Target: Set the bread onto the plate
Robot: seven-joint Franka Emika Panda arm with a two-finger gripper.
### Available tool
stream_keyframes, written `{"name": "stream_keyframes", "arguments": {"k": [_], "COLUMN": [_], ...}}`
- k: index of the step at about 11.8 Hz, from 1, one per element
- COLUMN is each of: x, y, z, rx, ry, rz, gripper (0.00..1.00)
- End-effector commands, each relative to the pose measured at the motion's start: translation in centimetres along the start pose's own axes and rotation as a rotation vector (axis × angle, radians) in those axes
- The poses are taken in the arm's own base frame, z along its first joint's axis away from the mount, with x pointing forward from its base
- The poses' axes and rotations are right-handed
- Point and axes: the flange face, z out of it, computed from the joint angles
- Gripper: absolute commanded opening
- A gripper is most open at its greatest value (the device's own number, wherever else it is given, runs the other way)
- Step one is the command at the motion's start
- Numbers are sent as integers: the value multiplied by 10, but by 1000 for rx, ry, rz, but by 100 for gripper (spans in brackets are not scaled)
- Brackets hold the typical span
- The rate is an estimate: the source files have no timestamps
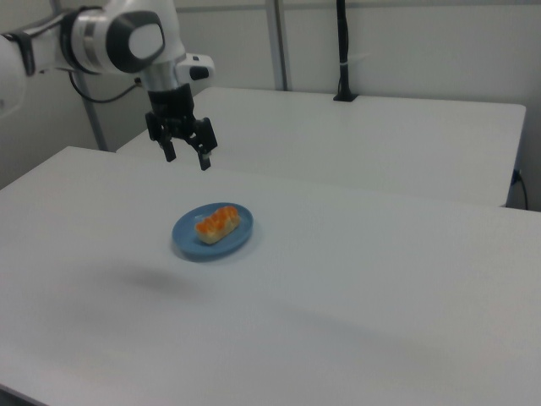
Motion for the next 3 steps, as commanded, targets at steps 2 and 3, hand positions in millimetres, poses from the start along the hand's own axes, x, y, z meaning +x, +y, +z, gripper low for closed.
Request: {"name": "stream_keyframes", "arguments": {"k": [2,3], "x": [-38,-39], "y": [23,24], "z": [-18,-20], "rx": [-2,-2], "ry": [-44,-42], "rz": [33,33], "gripper": [100,100]}}
